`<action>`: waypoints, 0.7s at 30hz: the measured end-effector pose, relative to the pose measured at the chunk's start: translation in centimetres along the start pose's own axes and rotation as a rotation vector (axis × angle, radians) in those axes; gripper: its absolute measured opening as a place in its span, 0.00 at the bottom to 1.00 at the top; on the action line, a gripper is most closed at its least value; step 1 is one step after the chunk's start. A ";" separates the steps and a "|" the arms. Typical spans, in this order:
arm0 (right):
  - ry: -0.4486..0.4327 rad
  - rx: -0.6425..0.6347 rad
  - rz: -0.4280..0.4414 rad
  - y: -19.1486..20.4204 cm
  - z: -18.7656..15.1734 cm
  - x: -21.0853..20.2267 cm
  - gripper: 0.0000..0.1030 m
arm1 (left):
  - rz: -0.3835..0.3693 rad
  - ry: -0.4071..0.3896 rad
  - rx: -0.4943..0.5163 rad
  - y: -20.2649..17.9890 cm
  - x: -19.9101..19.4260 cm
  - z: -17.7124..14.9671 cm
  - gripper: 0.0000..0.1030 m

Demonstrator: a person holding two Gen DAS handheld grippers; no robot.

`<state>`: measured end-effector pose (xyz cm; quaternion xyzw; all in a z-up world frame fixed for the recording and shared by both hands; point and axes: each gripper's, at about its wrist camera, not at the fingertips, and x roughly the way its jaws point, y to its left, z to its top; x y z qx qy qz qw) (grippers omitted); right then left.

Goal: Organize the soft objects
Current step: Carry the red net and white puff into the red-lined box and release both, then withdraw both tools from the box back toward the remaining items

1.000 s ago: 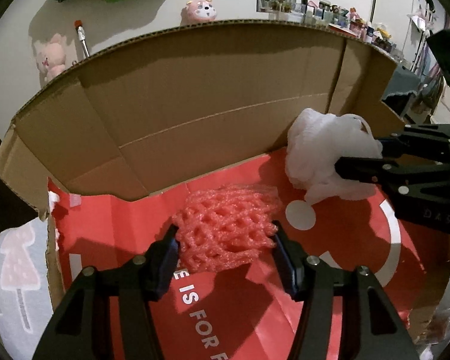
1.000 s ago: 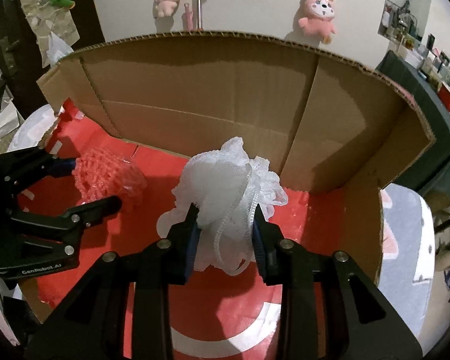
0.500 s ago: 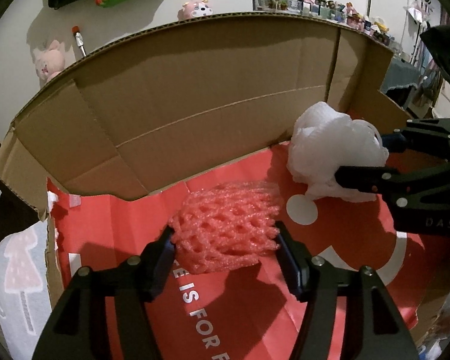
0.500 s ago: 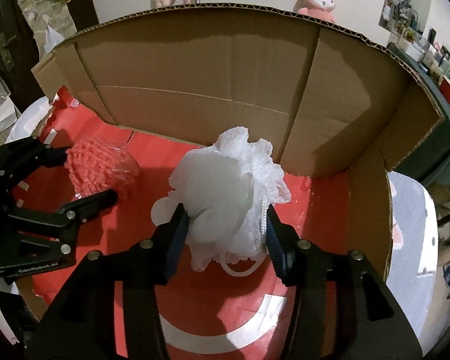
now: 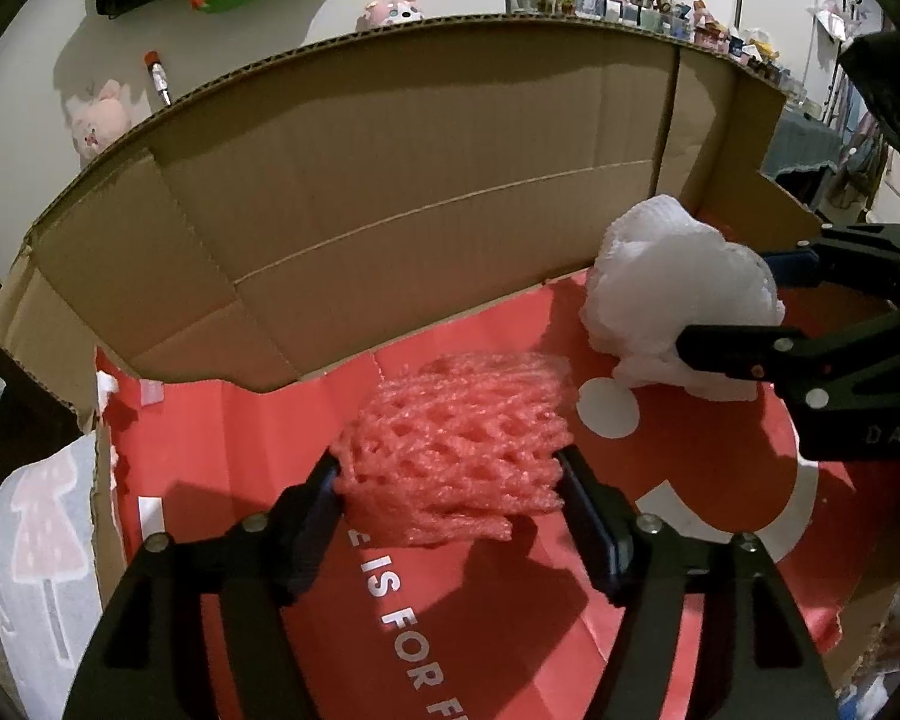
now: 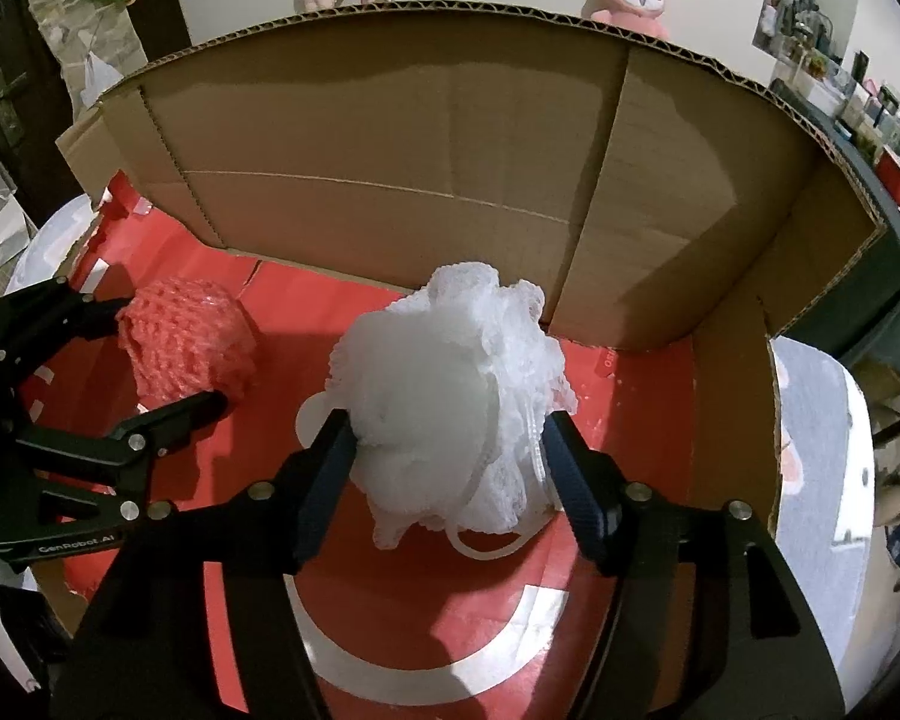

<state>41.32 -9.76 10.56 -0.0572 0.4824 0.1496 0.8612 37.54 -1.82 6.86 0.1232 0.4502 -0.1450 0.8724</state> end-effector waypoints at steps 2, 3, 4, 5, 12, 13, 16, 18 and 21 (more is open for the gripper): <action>-0.007 -0.006 -0.007 0.0 0.0 -0.3 0.67 | 0.000 -0.011 -0.002 0.2 -0.3 -0.2 0.76; -0.010 -0.009 -0.009 0.0 0.0 -0.4 0.67 | 0.002 -0.018 -0.003 0.2 -0.6 -0.2 0.77; -0.014 -0.011 -0.012 0.1 0.0 -0.7 0.67 | 0.002 -0.022 -0.004 0.2 -0.7 -0.3 0.78; -0.016 -0.011 -0.013 0.1 0.0 -0.8 0.67 | 0.000 -0.027 -0.007 0.3 -0.9 -0.3 0.79; -0.055 -0.016 -0.017 0.5 -0.5 -3.1 0.73 | -0.011 -0.086 -0.033 0.3 -3.8 -0.8 0.88; -0.063 -0.017 -0.015 0.6 -0.7 -3.7 0.73 | -0.012 -0.097 -0.035 0.2 -4.4 -0.9 0.90; -0.085 -0.013 -0.016 1.0 -1.3 -5.4 0.74 | -0.021 -0.140 -0.049 0.2 -6.5 -1.1 0.92; -0.108 -0.009 -0.016 1.2 -1.8 -7.0 0.74 | -0.024 -0.172 -0.057 0.2 -8.1 -1.4 0.96; -0.145 -0.006 -0.007 1.7 -2.4 -9.4 0.77 | -0.025 -0.224 -0.066 -0.3 -10.6 -2.1 1.00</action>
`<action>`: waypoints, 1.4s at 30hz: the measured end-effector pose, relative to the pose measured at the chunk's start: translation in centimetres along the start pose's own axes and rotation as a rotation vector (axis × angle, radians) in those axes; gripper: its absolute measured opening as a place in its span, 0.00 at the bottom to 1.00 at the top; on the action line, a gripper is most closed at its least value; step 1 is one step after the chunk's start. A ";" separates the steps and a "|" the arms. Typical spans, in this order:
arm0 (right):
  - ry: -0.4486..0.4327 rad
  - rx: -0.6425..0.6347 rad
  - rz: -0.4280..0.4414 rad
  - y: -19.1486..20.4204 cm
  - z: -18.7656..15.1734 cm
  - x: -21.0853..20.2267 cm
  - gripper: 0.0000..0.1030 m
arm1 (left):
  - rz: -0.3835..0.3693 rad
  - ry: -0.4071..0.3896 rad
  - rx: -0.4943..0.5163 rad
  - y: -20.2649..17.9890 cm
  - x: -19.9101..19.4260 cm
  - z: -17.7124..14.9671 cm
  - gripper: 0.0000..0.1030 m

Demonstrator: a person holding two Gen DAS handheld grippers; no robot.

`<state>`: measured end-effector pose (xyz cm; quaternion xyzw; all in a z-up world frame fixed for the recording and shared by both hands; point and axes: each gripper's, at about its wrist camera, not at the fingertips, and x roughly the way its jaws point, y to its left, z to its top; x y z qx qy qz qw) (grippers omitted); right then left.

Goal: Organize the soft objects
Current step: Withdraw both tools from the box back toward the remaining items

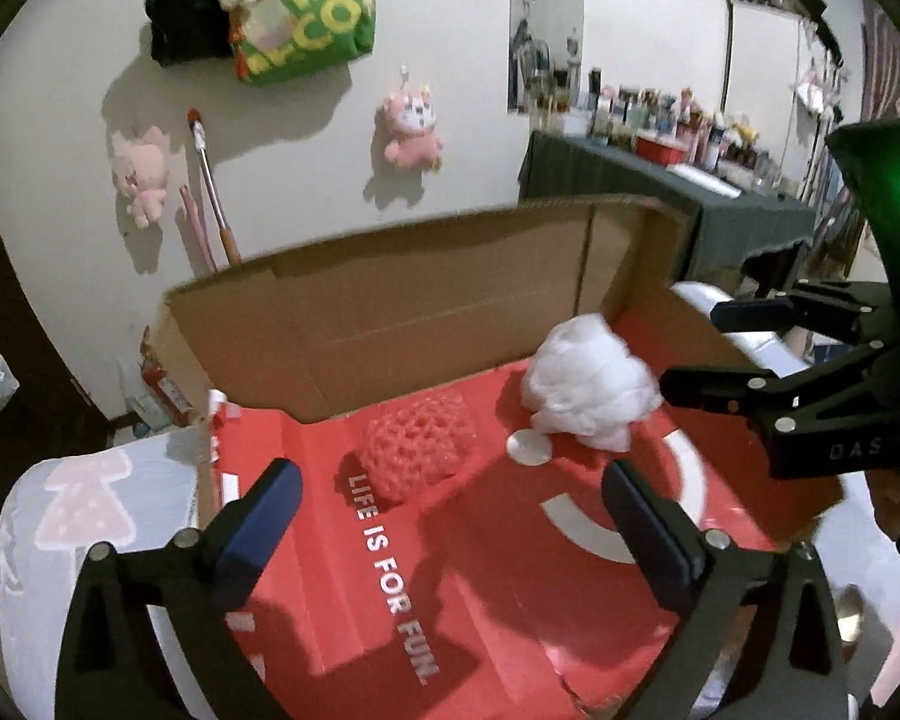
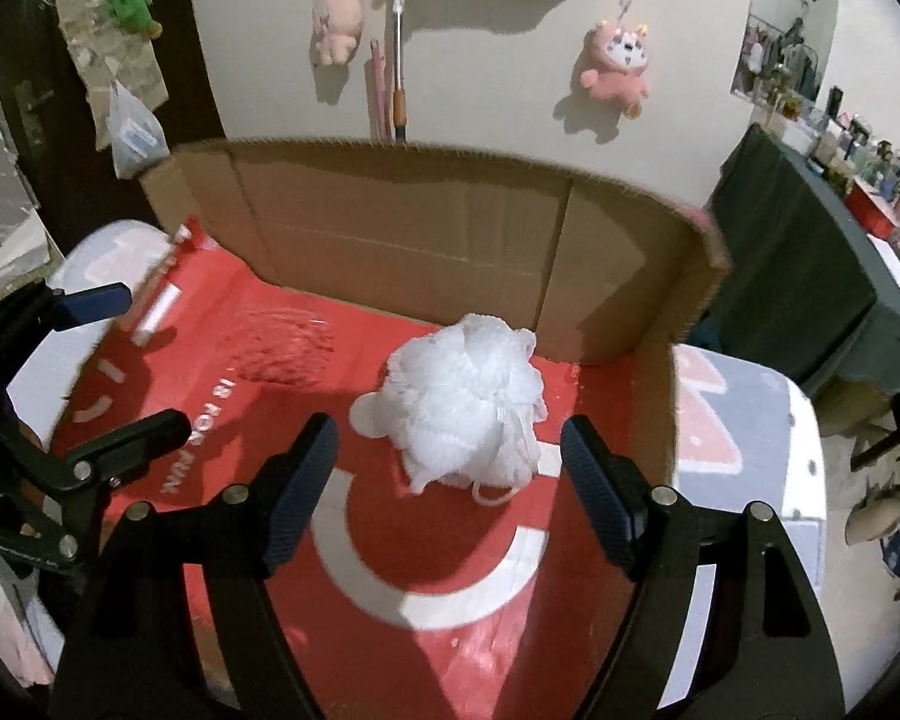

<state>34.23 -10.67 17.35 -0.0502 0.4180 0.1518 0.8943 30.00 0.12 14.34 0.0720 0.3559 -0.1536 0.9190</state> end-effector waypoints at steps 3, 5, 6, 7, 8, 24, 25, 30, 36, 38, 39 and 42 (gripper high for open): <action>-0.063 -0.013 -0.004 0.7 -0.8 -3.2 0.83 | -0.007 -0.054 -0.006 -0.6 -2.9 -0.5 1.00; -0.100 -0.018 -0.006 1.1 -1.6 -5.4 0.83 | -0.010 -0.089 -0.013 -1.0 -4.8 -0.9 1.00; -0.114 -0.016 -0.005 1.3 -1.9 -6.4 0.83 | -0.010 -0.108 -0.016 -1.3 -5.9 -1.1 1.00; -0.131 -0.014 -0.001 1.5 -2.5 -7.5 0.83 | -0.007 -0.127 -0.019 -1.6 -7.0 -1.4 1.00; -0.146 -0.013 -0.001 1.6 -2.9 -8.5 0.83 | -0.008 -0.146 -0.021 -1.8 -8.0 -1.6 1.00; -0.417 -0.075 -0.055 6.0 -13.3 -21.3 0.92 | 0.006 -0.403 -0.064 -6.6 -20.1 -9.4 1.00; -0.432 -0.074 -0.064 6.1 -14.1 -21.6 0.93 | 0.006 -0.422 -0.066 -7.0 -20.7 -10.0 1.00; -0.488 -0.055 -0.090 7.3 -18.3 -22.7 0.93 | 0.030 -0.493 -0.072 -8.7 -22.6 -13.5 1.00; -0.535 -0.030 -0.146 9.0 -23.6 -21.9 0.95 | 0.038 -0.500 -0.094 -10.2 -22.4 -17.6 1.00; -0.530 -0.009 -0.144 9.2 -25.1 -21.3 0.95 | 0.045 -0.494 -0.102 -10.5 -22.1 -18.6 1.00; -0.525 -0.002 -0.146 9.2 -25.5 -21.1 0.95 | 0.055 -0.487 -0.106 -10.6 -21.8 -19.1 1.00; -0.503 0.023 -0.155 9.2 -27.2 -19.6 0.95 | 0.066 -0.467 -0.115 -10.7 -20.8 -20.5 1.00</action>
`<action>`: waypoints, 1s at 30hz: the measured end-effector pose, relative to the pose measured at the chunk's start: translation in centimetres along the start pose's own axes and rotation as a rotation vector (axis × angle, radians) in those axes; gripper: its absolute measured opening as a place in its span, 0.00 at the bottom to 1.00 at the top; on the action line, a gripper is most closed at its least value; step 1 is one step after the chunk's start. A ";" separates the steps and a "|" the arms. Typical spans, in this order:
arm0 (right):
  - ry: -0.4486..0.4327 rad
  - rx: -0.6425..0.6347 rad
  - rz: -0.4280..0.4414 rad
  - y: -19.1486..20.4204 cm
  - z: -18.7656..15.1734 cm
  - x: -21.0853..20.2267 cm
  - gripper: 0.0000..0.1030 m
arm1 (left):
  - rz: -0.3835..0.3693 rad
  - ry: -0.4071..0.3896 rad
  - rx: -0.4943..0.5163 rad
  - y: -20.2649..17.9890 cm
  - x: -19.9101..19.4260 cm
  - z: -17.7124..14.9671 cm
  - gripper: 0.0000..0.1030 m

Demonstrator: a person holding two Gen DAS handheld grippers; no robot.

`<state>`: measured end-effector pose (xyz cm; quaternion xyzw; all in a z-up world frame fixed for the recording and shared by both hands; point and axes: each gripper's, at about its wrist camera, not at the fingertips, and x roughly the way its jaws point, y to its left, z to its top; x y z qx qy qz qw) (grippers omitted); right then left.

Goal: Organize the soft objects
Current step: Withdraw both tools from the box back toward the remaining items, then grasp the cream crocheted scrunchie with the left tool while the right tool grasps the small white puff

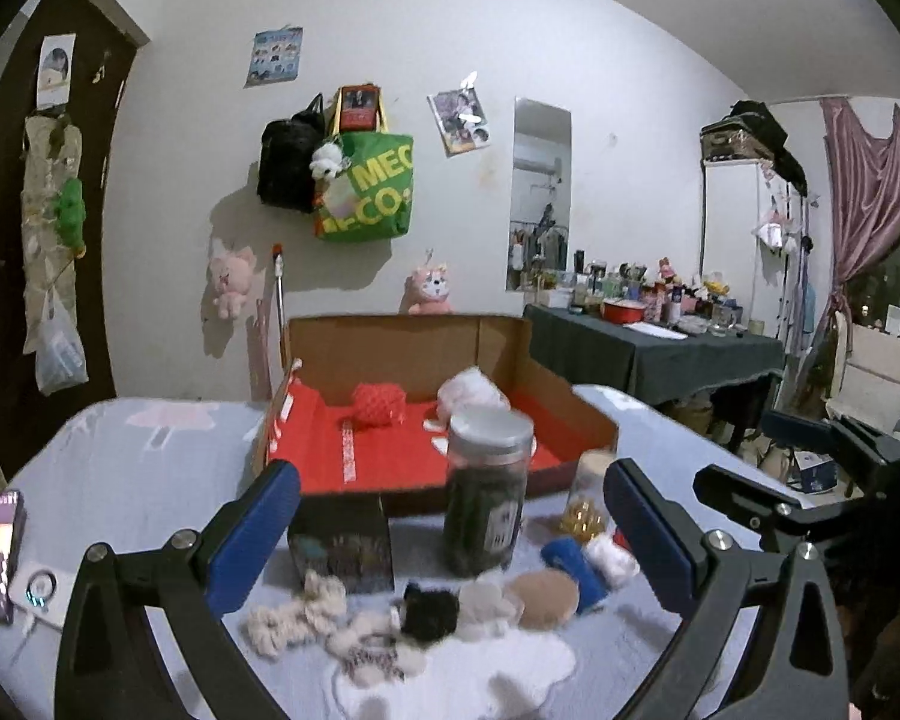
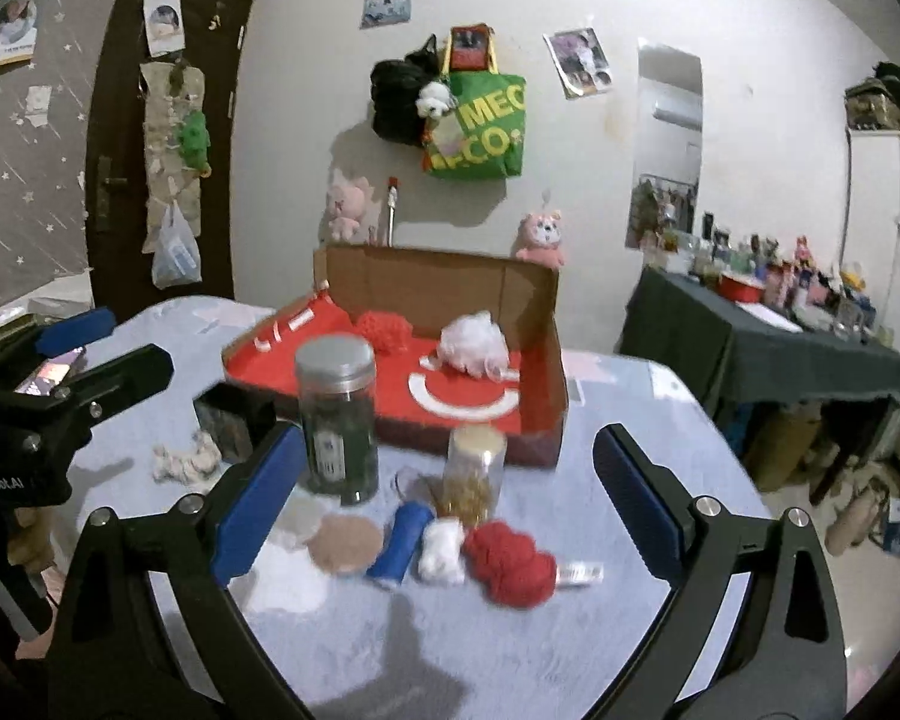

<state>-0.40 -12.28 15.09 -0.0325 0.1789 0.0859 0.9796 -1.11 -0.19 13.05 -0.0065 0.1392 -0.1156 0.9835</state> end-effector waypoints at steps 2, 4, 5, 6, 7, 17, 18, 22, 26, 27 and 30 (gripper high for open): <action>0.016 0.010 -0.011 0.0 -1.1 0.3 0.95 | 0.002 0.023 -0.007 0.0 0.2 -1.2 1.00; 0.034 0.014 -0.018 0.1 -2.5 0.9 0.96 | 0.014 0.055 -0.006 0.1 0.8 -2.6 1.00; 0.042 0.016 -0.020 0.1 -3.0 1.2 0.95 | 0.019 0.065 -0.006 0.2 1.1 -3.0 1.00; 0.051 0.020 -0.022 0.1 -3.5 1.5 0.95 | 0.025 0.087 -0.010 0.3 1.6 -3.7 1.00; 0.068 0.027 -0.023 0.0 -4.2 2.1 0.95 | 0.025 0.107 -0.016 0.5 1.9 -4.4 1.00; 0.168 0.074 -0.011 -0.6 -7.2 5.1 0.95 | 0.040 0.226 -0.049 1.6 4.6 -7.4 1.00; 0.174 0.078 -0.008 -0.7 -7.2 5.3 0.95 | 0.043 0.230 -0.047 1.6 4.7 -7.4 1.00; 0.188 0.090 0.001 -1.1 -7.4 5.9 0.95 | 0.046 0.246 -0.044 2.0 5.1 -7.3 1.00; 0.200 0.100 0.020 -1.3 -7.3 6.4 0.95 | 0.062 0.259 -0.042 2.6 5.5 -7.1 1.00; 0.200 0.101 0.024 -1.3 -7.3 6.5 0.95 | 0.065 0.263 -0.040 2.9 5.5 -7.0 1.00; 0.206 0.104 0.037 -1.2 -7.2 6.8 0.95 | 0.085 0.268 -0.040 3.9 5.5 -6.8 1.00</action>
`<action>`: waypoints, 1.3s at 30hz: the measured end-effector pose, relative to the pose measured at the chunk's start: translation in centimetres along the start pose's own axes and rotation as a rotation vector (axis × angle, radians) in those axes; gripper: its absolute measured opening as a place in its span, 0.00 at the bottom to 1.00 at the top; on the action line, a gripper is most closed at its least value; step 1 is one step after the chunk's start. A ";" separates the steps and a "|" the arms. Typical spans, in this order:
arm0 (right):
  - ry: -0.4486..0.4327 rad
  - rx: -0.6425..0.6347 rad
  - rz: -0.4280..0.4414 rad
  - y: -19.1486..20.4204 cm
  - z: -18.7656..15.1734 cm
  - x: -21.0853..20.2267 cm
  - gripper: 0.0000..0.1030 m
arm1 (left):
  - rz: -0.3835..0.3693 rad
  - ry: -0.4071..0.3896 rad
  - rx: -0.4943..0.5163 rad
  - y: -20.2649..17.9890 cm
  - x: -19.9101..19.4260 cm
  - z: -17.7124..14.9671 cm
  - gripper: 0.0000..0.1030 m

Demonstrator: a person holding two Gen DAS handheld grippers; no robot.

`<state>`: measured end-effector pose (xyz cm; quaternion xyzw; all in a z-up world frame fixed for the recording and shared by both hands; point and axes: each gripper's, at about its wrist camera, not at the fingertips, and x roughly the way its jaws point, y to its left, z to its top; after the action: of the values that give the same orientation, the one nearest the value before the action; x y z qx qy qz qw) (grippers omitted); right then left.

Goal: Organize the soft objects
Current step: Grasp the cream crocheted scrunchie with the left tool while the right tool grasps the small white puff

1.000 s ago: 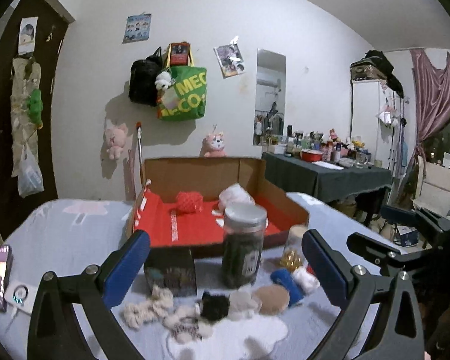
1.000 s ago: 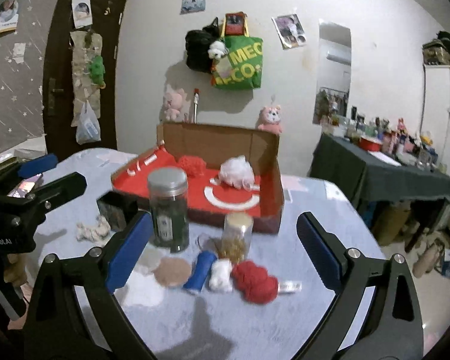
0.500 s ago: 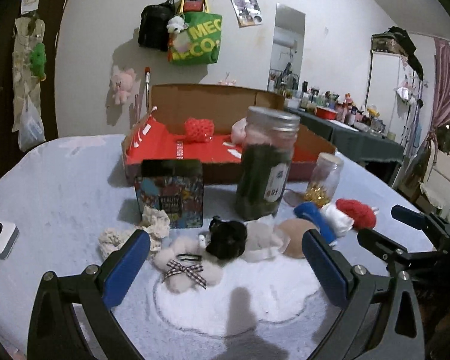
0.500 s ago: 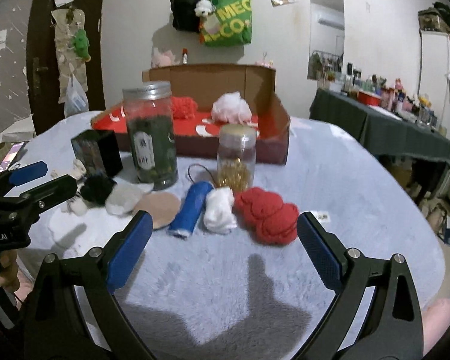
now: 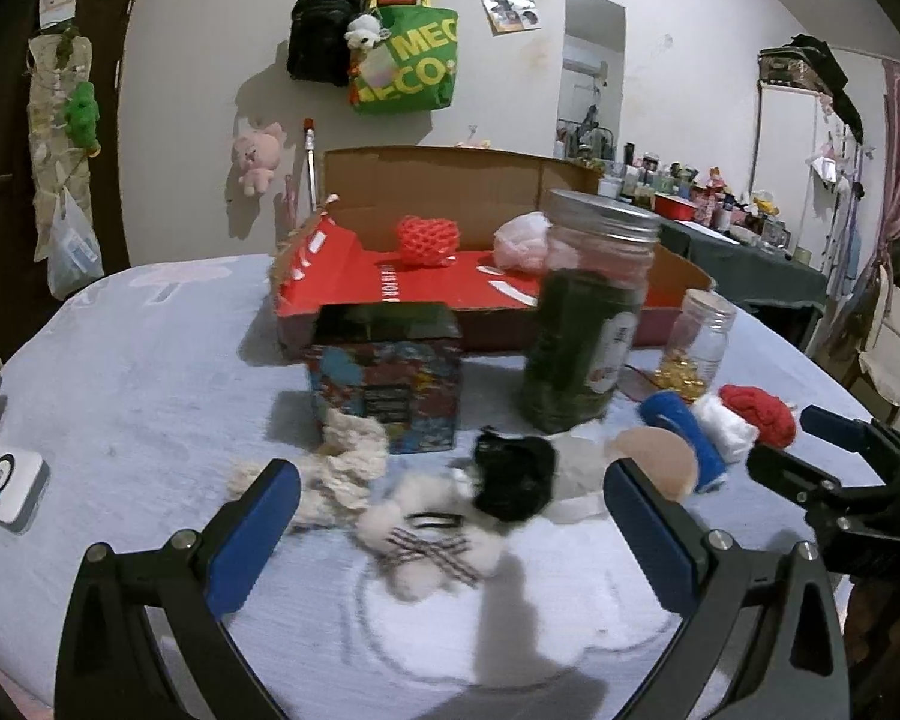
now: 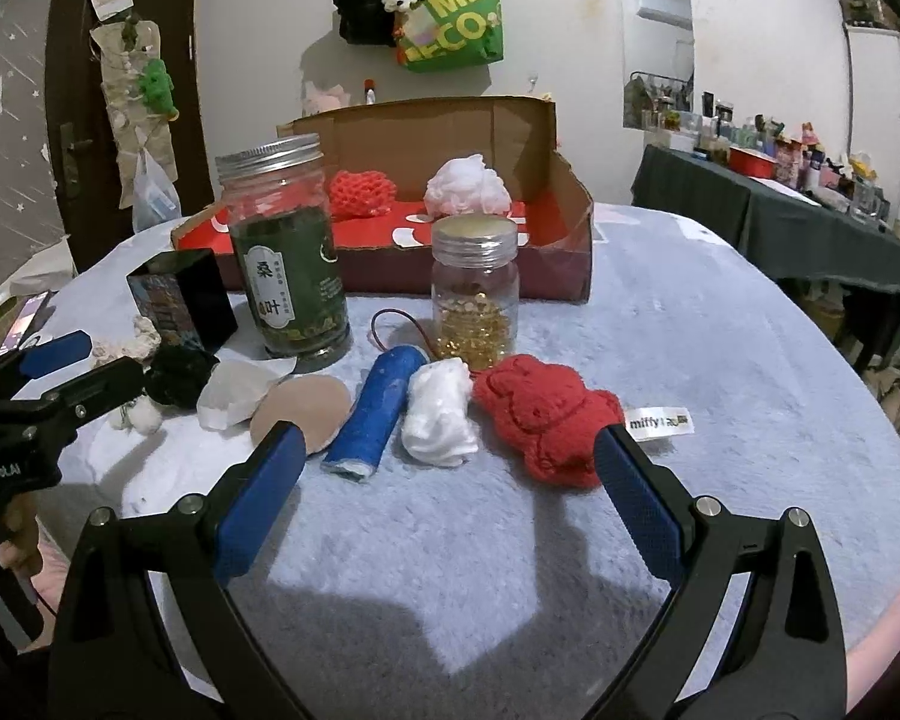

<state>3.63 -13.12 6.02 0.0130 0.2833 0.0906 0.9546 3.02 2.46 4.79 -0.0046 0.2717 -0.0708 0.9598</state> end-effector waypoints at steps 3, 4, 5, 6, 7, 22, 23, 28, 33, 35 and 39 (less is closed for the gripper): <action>0.024 0.021 0.038 -0.1 0.4 0.7 0.95 | 0.020 0.017 -0.002 1.1 0.1 0.2 1.00; 0.030 0.026 0.046 0.0 0.5 0.8 0.95 | 0.027 0.020 -0.002 1.5 0.2 0.3 1.00; 0.033 0.030 0.054 0.0 0.6 1.0 0.95 | 0.038 0.026 -0.001 2.0 0.3 0.4 1.00; 0.030 0.026 0.055 0.2 0.7 1.1 0.95 | 0.049 0.030 0.001 2.5 0.3 0.4 1.00; 0.027 0.016 0.054 0.4 0.8 1.2 0.94 | 0.056 0.033 0.001 2.9 0.4 0.5 1.00; 0.098 0.039 0.074 0.0 0.9 3.3 0.45 | 0.024 0.184 0.027 6.3 4.0 0.7 0.78; 0.103 0.043 0.076 -0.1 0.8 3.4 0.43 | 0.005 0.191 0.021 6.4 4.2 0.6 0.70; 0.083 0.052 0.135 -0.5 0.8 2.8 0.14 | -0.051 0.215 0.036 6.1 4.3 0.5 0.30; 0.039 0.039 0.159 -0.4 1.5 1.0 0.12 | -0.068 0.165 0.048 5.0 2.0 1.1 0.29; 0.032 0.037 0.189 -0.3 1.8 0.3 0.12 | -0.088 0.143 0.052 4.3 0.9 1.5 0.29; 0.022 0.034 0.241 0.1 2.3 -0.4 0.12 | -0.156 0.124 0.060 2.4 -0.3 2.2 0.29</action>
<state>4.50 -13.06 8.20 0.0622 0.2918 0.2000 0.9333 4.23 4.81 6.66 0.0075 0.3269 -0.1535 0.9325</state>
